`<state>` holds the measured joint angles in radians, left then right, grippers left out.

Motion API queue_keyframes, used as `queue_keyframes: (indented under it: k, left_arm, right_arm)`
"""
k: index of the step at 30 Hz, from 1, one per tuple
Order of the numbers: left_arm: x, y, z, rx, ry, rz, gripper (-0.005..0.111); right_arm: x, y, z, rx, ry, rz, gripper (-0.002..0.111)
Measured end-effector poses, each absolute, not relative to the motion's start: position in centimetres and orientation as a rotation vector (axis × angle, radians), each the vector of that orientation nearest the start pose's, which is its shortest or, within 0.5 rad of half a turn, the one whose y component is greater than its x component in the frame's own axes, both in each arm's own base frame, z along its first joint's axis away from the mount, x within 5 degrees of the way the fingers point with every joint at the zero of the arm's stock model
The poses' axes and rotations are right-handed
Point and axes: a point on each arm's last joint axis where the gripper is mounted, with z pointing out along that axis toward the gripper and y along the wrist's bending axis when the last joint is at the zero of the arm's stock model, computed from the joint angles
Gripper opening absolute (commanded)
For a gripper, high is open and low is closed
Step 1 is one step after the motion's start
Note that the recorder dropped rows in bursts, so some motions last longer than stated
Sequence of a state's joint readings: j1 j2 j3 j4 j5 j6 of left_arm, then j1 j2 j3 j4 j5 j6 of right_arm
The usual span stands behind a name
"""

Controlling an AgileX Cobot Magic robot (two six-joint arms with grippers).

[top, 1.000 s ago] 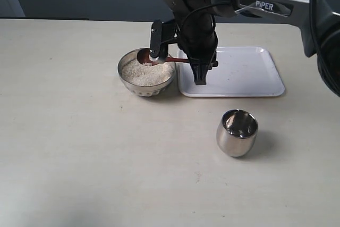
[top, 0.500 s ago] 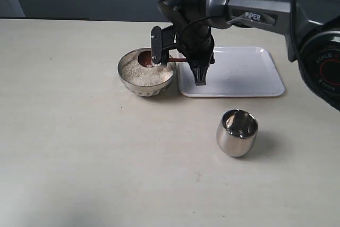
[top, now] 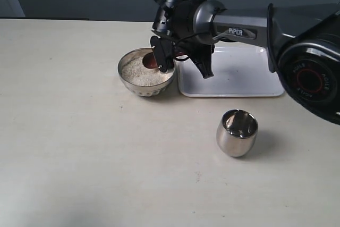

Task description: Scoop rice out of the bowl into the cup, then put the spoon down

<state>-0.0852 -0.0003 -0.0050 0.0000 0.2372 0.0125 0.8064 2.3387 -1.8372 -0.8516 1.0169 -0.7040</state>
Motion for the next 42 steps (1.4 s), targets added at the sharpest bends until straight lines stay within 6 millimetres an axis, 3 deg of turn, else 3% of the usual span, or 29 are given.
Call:
queue_keyframes:
  k: [7, 14, 27, 36, 42]
  left_arm:
    - [5.5, -0.5, 19.3, 0.084, 1.714, -0.054, 0.001]
    - [5.5, -0.5, 19.3, 0.084, 1.714, -0.054, 0.001]
    - [5.5, -0.6, 19.3, 0.103, 1.713, -0.07, 0.001]
    - [5.5, -0.6, 19.3, 0.103, 1.713, -0.07, 0.001]
    - [5.5, -0.6, 19.3, 0.103, 1.713, -0.07, 0.001]
  right_arm:
    - [37.2, 33.2, 15.4, -2.294, 1.339, -1.193, -0.001]
    - [38.0, 33.3, 16.6, -2.24, 1.174, -1.398, -0.001]
    - [37.0, 34.1, 16.4, -2.3, 1.123, -1.402, -0.001]
    - [35.9, 32.9, 13.7, -2.436, 1.039, -1.462, -0.001]
    - [35.7, 33.0, 13.5, -2.443, 1.007, -1.484, -0.001]
